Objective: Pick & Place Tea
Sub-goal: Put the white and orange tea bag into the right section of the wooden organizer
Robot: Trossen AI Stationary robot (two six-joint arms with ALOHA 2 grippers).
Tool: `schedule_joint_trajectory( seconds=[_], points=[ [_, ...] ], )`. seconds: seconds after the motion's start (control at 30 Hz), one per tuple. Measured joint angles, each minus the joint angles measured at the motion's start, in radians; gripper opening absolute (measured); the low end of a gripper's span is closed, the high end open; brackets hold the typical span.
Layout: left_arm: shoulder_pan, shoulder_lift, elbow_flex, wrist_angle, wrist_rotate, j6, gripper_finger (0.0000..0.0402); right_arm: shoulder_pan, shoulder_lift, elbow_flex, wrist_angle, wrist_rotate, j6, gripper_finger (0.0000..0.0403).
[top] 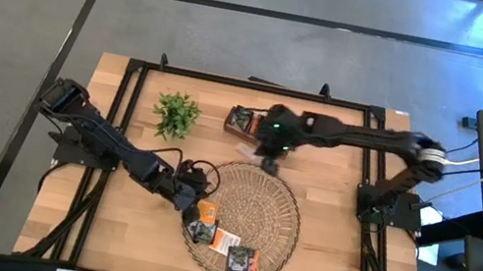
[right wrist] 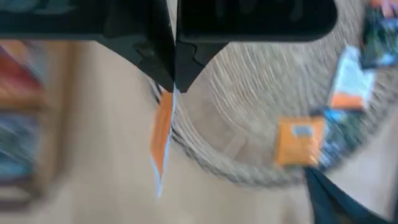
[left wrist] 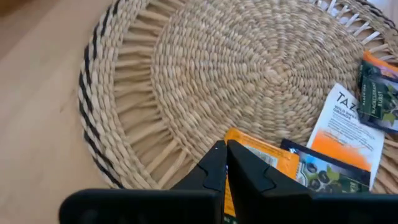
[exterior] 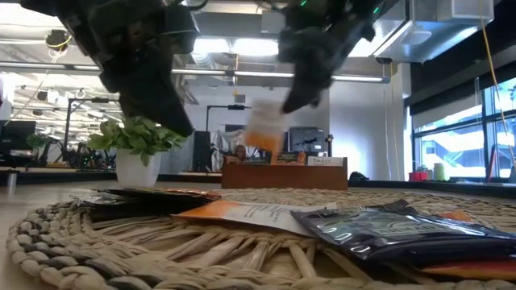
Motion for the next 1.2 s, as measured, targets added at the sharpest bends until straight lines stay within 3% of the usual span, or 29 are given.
schedule_joint_trajectory(
  seconds=[0.1, 0.23, 0.3, 0.7, 0.83, 1.2],
  points=[
    [0.005, 0.0, 0.0, 0.021, 0.001, 0.032, 0.0008, -0.006, -0.091, 0.0, -0.124, 0.114, -0.004, 0.0004],
    [0.012, 0.0, 0.0, 0.023, 0.001, 0.068, 0.001, -0.023, -0.163, 0.0, -0.262, 0.348, -0.002, 0.0004],
    [0.017, 0.0, 0.0, 0.024, -0.001, 0.084, 0.0012, -0.042, -0.177, -0.007, -0.298, 0.384, -0.003, 0.0004],
    [0.024, 0.0, 0.001, 0.02, -0.001, 0.088, 0.0009, -0.179, -0.168, -0.206, -0.147, 0.314, -0.002, 0.0003],
    [0.024, 0.0, 0.001, 0.019, -0.001, 0.088, 0.0013, -0.198, -0.168, -0.241, -0.103, 0.269, -0.002, 0.0003],
    [0.024, 0.0, 0.001, 0.019, -0.002, 0.088, 0.001, -0.199, -0.167, -0.322, -0.027, 0.27, 0.001, 0.0005]
  ],
)
